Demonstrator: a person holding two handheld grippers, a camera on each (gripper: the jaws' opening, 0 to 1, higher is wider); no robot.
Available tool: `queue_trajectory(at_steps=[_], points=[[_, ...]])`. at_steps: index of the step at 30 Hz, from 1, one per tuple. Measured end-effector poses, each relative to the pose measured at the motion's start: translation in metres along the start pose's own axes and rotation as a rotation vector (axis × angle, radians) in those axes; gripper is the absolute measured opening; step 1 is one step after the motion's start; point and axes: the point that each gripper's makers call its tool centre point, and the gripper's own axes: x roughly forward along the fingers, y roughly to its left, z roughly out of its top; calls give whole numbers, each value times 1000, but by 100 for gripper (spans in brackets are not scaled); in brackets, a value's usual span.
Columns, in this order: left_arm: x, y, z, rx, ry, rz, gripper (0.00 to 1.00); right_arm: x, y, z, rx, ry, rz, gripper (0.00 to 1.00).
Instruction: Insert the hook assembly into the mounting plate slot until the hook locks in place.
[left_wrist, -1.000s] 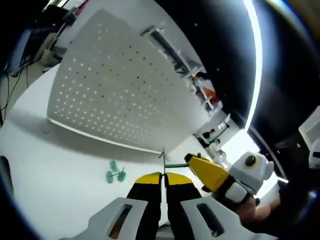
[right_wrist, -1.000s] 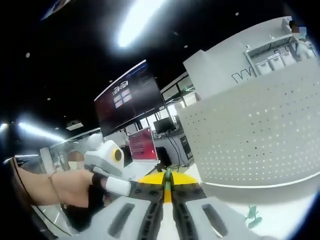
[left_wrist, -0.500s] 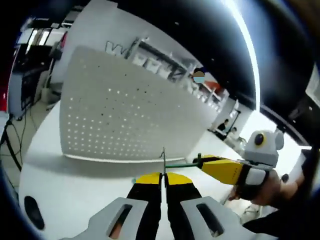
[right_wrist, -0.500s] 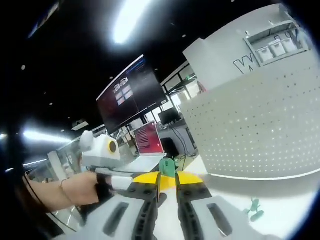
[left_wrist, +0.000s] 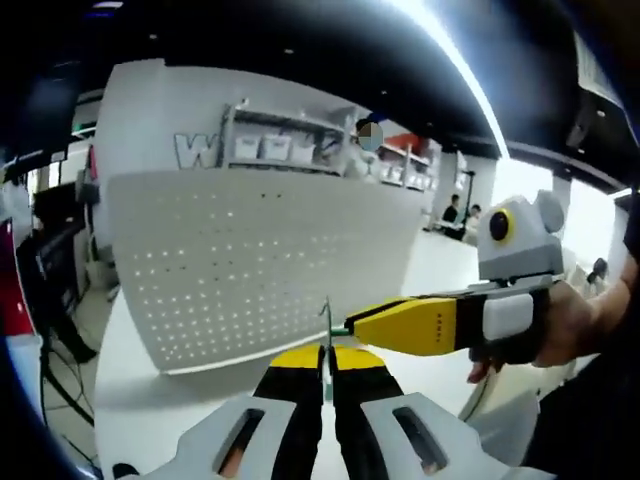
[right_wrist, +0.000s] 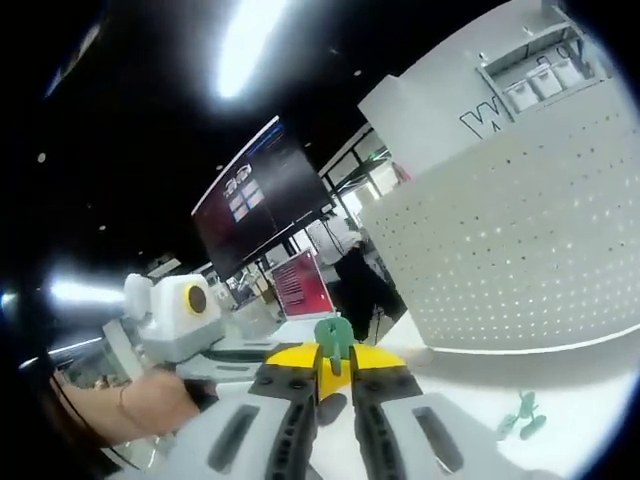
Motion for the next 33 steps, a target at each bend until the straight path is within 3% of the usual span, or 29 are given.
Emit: queue_trajectory(at_steps=[12, 20, 33], points=[[-2, 0, 9, 47, -39, 9, 1, 2, 1, 4, 65, -27, 11, 7], [-6, 3, 8, 64, -32, 7, 1, 5, 8, 2, 67, -30, 35, 2], [-7, 4, -2, 72, 7, 17, 2, 9, 4, -7, 54, 2, 8, 1]])
